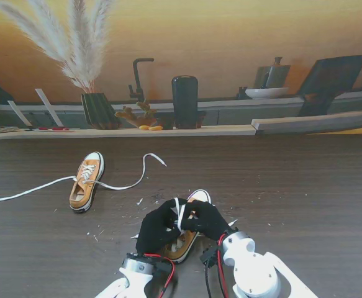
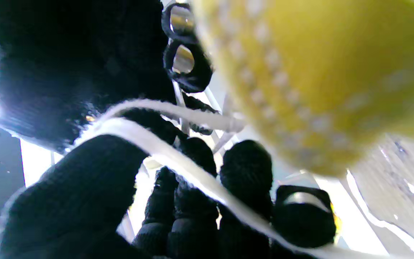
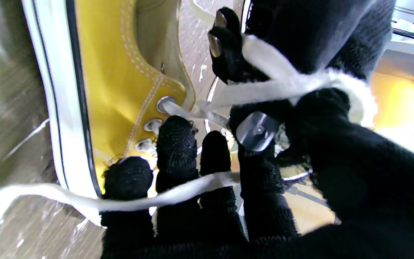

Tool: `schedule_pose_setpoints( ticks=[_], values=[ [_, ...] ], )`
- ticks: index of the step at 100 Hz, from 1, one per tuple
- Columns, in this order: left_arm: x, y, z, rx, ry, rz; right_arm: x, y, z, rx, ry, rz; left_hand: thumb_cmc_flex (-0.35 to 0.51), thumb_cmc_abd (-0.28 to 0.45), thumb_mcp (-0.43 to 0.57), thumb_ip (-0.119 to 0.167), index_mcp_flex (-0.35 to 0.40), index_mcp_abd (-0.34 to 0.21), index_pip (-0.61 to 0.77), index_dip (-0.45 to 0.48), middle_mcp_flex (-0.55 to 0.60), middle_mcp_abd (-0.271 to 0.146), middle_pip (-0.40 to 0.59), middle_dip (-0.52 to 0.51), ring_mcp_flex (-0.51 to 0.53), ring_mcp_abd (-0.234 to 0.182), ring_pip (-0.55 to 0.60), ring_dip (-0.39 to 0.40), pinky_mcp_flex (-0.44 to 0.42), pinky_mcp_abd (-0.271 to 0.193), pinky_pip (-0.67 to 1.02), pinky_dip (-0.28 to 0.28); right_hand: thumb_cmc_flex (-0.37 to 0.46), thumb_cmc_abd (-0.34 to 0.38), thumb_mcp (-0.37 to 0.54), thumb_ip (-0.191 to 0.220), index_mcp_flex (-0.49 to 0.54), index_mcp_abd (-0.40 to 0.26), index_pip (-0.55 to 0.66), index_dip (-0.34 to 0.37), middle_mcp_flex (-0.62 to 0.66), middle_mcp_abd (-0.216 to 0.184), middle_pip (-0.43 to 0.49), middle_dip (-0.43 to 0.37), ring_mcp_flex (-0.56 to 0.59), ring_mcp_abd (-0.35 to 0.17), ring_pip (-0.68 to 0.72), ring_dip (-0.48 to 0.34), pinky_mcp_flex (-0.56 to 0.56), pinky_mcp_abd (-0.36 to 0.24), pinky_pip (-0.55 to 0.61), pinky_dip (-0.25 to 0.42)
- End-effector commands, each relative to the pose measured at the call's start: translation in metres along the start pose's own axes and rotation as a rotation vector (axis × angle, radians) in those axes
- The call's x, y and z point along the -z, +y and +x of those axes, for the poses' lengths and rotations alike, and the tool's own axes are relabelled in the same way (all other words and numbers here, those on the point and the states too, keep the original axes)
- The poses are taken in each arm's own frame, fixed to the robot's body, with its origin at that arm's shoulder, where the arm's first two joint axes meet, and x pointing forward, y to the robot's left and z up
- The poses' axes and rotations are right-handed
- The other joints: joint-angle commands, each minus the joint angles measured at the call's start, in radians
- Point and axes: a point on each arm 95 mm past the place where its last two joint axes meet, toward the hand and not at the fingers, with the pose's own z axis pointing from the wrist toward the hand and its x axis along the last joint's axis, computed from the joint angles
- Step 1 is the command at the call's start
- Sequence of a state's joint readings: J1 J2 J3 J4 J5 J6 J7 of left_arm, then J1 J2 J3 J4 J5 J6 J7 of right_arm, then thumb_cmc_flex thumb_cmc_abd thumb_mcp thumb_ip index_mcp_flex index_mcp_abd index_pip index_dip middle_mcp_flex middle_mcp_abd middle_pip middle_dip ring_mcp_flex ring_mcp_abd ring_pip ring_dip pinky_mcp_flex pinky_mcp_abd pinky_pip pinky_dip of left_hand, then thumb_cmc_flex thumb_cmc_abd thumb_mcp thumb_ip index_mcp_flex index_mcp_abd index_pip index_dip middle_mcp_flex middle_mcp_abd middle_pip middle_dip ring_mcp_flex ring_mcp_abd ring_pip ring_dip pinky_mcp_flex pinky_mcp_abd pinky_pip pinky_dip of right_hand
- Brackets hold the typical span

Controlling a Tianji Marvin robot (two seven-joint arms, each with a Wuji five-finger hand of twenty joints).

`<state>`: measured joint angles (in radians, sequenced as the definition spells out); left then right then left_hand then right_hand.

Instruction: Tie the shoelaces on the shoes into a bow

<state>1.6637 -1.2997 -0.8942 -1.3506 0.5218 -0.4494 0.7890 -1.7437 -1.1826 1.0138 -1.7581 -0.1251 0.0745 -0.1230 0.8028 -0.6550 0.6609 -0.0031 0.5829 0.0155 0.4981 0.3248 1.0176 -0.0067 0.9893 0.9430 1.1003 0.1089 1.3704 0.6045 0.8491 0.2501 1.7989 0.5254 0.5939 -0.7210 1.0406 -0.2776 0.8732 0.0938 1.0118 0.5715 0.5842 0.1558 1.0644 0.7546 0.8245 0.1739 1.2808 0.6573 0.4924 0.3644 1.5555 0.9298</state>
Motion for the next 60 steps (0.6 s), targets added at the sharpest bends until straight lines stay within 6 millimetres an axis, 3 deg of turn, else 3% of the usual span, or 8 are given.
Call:
schedule_pose_setpoints(
  ticks=[1,14,26,60],
  values=[
    [0.005,0.001,-0.005,-0.019,-0.010,-0.014,0.001,-0.003,-0.002,-0.004,-0.005,0.007,-0.019,-0.015,-0.042,-0.017,-0.058,-0.008,-0.050,-0.020,-0.025,-0.026,-0.026,-0.004,-0.016,-0.015,-0.009,0.030,-0.008,-0.015,0.026,0.025,0.086,0.000,0.104,0.014,0.007,0.044,0.093,0.069,-0.027,0.011,0.010,-0.012,-0.015,0.003,-0.006,0.013,-0.016,-0.022,-0.005,0.018],
    [0.008,0.001,-0.006,-0.026,-0.009,-0.019,0.000,-0.002,-0.002,-0.008,-0.001,-0.019,-0.007,-0.027,-0.050,-0.019,-0.057,-0.006,-0.066,-0.030,-0.030,-0.020,-0.071,0.000,-0.032,-0.019,-0.017,0.033,-0.031,-0.007,0.006,0.044,0.057,-0.058,0.172,0.044,0.014,0.051,0.114,0.083,-0.019,0.009,0.016,-0.024,-0.007,0.003,-0.011,0.012,-0.016,-0.019,-0.007,0.022],
    [0.012,0.000,-0.005,-0.034,-0.005,-0.029,0.000,-0.002,-0.002,-0.012,0.002,-0.034,0.004,-0.035,-0.051,-0.020,-0.059,-0.008,-0.072,-0.033,-0.034,-0.018,-0.088,-0.002,-0.043,-0.020,-0.022,0.033,-0.046,-0.006,-0.004,0.048,0.053,-0.068,0.187,0.050,0.015,0.048,0.120,0.082,-0.016,0.012,0.015,-0.029,-0.002,0.005,-0.013,0.010,-0.009,-0.016,-0.010,0.020],
    [0.022,-0.003,-0.005,-0.059,-0.006,-0.031,0.007,0.001,-0.001,-0.017,0.026,-0.053,0.036,-0.036,-0.060,-0.012,-0.067,-0.019,-0.090,-0.042,-0.047,-0.004,-0.177,0.016,-0.094,-0.007,-0.061,0.041,-0.120,0.019,-0.066,0.085,0.124,0.014,0.115,0.022,-0.037,0.009,0.098,0.070,-0.026,0.018,-0.005,-0.053,-0.011,-0.001,-0.021,0.004,-0.023,-0.015,-0.021,0.014]
  ],
)
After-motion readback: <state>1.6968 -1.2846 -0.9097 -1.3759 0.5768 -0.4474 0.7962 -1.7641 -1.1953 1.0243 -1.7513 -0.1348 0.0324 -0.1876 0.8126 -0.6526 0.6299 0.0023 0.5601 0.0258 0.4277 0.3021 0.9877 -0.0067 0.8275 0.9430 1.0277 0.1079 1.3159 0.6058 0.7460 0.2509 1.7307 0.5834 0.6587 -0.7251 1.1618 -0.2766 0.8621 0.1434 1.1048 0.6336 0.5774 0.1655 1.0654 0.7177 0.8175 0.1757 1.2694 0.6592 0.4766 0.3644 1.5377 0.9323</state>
